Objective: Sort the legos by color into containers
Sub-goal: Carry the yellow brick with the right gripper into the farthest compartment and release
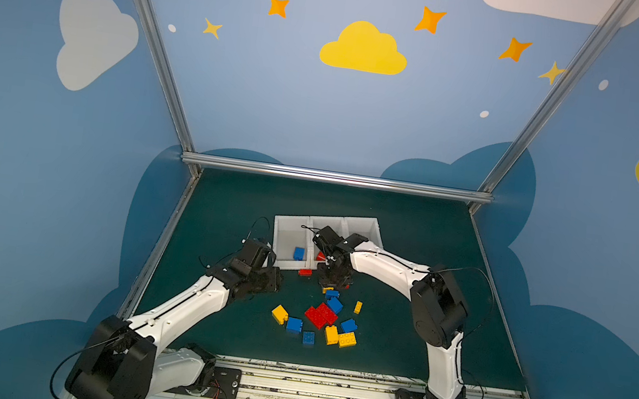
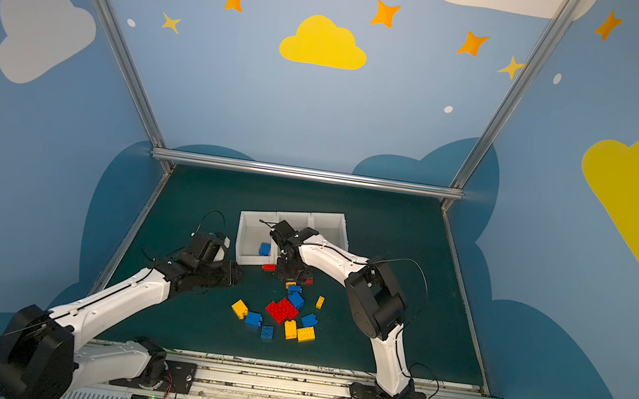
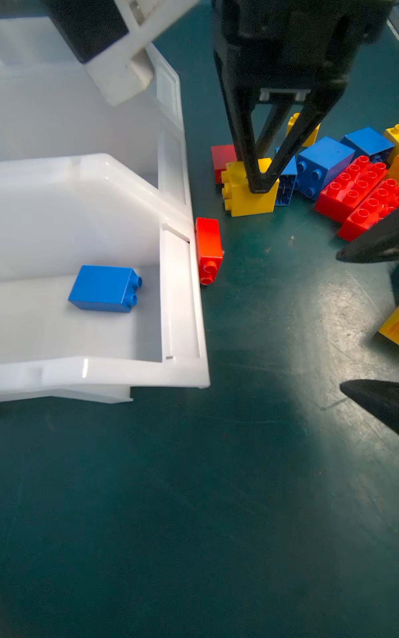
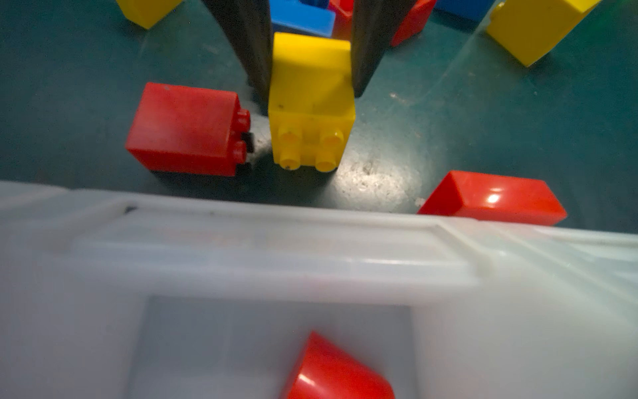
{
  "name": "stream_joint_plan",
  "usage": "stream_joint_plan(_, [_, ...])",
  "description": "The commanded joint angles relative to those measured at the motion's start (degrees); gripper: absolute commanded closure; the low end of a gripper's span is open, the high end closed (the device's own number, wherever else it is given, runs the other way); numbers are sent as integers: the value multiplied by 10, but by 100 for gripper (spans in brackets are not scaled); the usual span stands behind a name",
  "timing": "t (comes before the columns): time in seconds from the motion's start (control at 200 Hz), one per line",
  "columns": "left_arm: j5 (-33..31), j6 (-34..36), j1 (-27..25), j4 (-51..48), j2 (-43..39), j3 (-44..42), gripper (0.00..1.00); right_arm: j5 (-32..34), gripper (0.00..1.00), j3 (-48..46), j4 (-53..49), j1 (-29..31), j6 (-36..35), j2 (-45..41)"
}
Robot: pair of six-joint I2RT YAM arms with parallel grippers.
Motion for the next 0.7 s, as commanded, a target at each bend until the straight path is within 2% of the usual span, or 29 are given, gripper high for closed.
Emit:
stream_joint_plan(0.0, [9,2,0,4,7,3,45,11,71,2,-11,5,-8,-35])
stream_joint_plan(0.215, [11,4,0,0,15,12,45,31,71,17,-36,-14,-43,-106])
stream_joint_plan(0.411, [11,1,-1,0,17,13,44,57,71,33,-52,-75,-108,-154])
stream_joint_plan(0.566, [13,1,-2,0,19,15,44,69,70,36,-36,-136,-166,-144])
stream_joint_plan(0.696, [13,-1,-2,1,19,14,44,72,70,71,-36,-170,-196,-98])
